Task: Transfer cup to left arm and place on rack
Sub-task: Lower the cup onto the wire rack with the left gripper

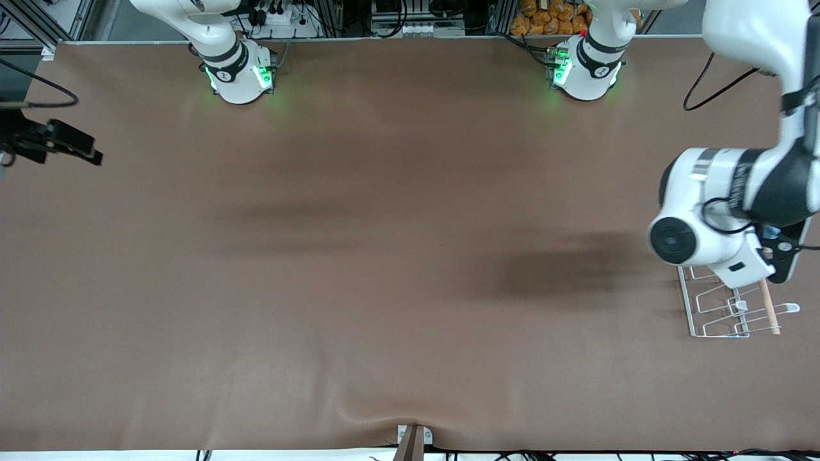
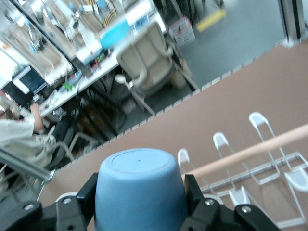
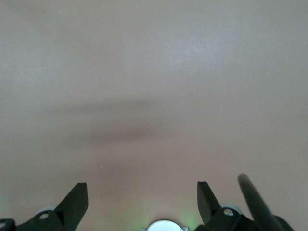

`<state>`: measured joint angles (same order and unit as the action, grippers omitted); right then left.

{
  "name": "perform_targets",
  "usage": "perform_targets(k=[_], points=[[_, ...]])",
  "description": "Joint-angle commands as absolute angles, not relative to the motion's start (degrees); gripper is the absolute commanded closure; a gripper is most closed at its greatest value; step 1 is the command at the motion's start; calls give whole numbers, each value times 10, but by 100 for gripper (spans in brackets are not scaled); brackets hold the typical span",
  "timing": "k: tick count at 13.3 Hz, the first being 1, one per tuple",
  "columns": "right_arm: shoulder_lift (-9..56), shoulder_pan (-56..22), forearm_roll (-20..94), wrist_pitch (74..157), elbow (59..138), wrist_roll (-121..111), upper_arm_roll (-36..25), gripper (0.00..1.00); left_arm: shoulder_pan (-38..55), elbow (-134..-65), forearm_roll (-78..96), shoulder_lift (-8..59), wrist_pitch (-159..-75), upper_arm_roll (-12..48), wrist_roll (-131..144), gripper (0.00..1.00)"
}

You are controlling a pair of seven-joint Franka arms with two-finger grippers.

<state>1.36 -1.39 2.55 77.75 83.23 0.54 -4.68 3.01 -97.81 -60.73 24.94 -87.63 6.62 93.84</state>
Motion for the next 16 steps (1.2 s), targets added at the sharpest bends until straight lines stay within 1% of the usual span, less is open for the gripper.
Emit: perform_targets(k=[1, 4, 8, 16], points=[[-4, 7, 15, 773, 849, -6, -33, 0, 28, -1027, -674, 255, -896, 68, 999, 91], [-5, 12, 13, 766, 846, -6, -33, 0, 28, -1030, -698, 257, -896, 67, 1005, 91], [-4, 13, 6, 766, 843, -5, -25, 0, 9, -1076, -770, 266, -906, 68, 1088, 91], [-2, 16, -1, 777, 834, -7, -30, 0, 0, -1094, -793, 273, -905, 67, 1107, 90]])
